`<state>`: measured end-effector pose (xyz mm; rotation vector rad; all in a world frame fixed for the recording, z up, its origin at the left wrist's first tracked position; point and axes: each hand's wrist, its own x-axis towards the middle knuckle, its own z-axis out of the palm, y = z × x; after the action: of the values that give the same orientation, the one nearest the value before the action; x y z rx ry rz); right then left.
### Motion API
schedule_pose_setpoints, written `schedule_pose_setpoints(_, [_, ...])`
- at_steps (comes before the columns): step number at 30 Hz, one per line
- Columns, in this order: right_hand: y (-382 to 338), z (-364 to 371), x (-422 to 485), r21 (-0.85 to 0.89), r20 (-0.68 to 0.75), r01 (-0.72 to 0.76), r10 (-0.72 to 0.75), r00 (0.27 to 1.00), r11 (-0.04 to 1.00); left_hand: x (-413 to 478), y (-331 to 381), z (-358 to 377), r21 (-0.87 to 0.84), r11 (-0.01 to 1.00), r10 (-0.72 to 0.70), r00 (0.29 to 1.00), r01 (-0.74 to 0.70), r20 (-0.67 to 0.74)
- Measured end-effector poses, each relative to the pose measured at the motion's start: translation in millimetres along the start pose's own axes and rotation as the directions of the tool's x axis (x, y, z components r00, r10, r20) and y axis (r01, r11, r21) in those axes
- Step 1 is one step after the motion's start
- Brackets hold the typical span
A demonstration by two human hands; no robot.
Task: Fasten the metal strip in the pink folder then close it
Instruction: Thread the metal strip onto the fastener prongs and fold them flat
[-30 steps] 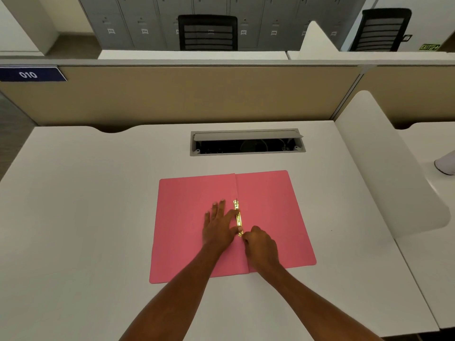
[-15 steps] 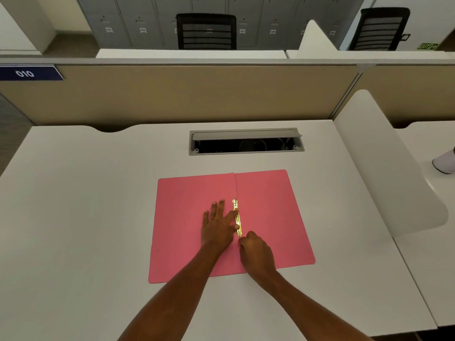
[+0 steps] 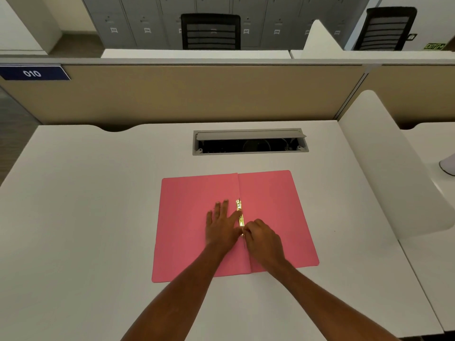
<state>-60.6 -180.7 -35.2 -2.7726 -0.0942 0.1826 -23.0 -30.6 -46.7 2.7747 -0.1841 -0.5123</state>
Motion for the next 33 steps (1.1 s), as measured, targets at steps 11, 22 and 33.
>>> schedule_pose_setpoints(11, [-12.2,-43.2,81.7,-0.351,0.142,0.393,-0.367,0.919,0.85,3.6,3.0,5.5,0.145,0.989,0.035,0.999,-0.032,-0.017])
schedule_pose_setpoints(22, [-5.9,-54.8,117.9,-0.417,0.277,0.475,-0.39,0.878,0.775,8.9,-1.0,11.1,0.237,0.967,0.102,0.995,-0.094,-0.021])
schedule_pose_setpoints(33, [-25.2,-49.6,146.2,-0.496,0.345,0.524,-0.396,0.851,0.692,13.5,-7.1,17.9,0.304,0.932,0.192,0.98,-0.198,0.048])
